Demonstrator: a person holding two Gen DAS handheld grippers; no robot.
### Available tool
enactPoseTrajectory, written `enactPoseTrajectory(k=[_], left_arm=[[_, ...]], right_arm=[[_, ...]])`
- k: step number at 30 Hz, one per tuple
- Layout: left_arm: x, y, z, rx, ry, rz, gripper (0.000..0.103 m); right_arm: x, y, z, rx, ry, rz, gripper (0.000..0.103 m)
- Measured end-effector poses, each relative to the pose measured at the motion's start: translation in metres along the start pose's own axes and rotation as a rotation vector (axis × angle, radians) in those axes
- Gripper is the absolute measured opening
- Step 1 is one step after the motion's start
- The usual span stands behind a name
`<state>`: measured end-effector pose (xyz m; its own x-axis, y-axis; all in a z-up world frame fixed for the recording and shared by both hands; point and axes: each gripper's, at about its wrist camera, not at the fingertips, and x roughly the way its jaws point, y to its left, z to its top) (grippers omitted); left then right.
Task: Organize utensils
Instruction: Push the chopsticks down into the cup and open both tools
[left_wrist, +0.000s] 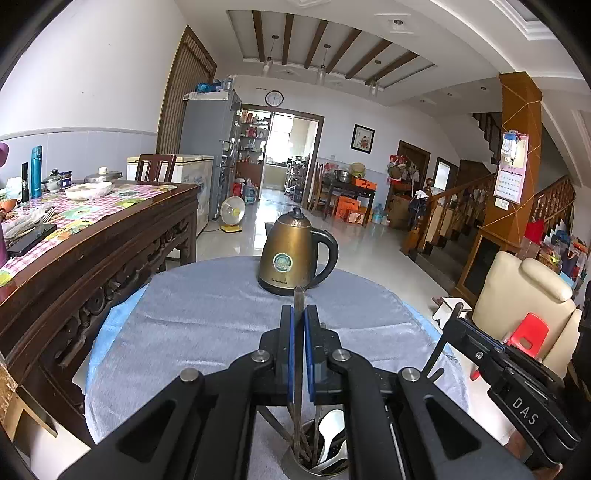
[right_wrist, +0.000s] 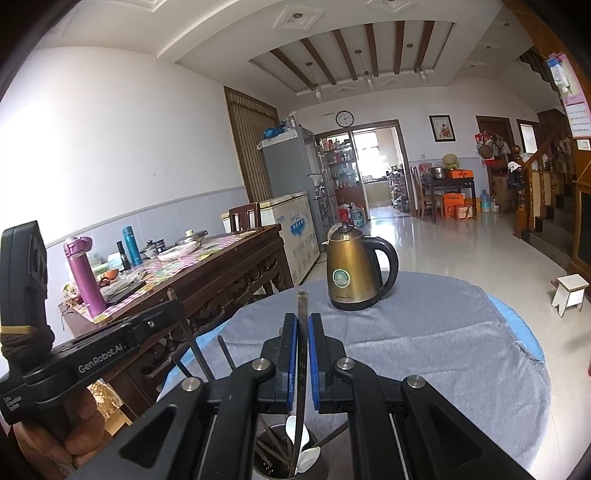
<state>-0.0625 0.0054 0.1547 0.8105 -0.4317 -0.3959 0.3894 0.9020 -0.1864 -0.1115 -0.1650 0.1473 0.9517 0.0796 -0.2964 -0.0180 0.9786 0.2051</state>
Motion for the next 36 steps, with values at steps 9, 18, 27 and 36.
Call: enactPoseTrajectory(k=[9,18,27,36], left_arm=[[0.003,0.001,-0.003,-0.004,0.012,0.004,0.005],[0.005,0.002,-0.007,-0.007,0.022,0.009,0.005],[0.009,0.003,-0.012,-0.017,0.041,0.017,0.005],[0.010,0.003,-0.016,-0.019,0.047,0.030,0.005]], right_arm=[[0.004,-0.001,-0.004,0.002,0.014,-0.003,0.007],[0.007,-0.002,-0.007,0.014,0.022,-0.011,0.007],[0.013,0.000,-0.012,0.020,0.042,-0.018,0.007],[0.022,0.000,-0.016,0.027,0.058,-0.026,0.007]])
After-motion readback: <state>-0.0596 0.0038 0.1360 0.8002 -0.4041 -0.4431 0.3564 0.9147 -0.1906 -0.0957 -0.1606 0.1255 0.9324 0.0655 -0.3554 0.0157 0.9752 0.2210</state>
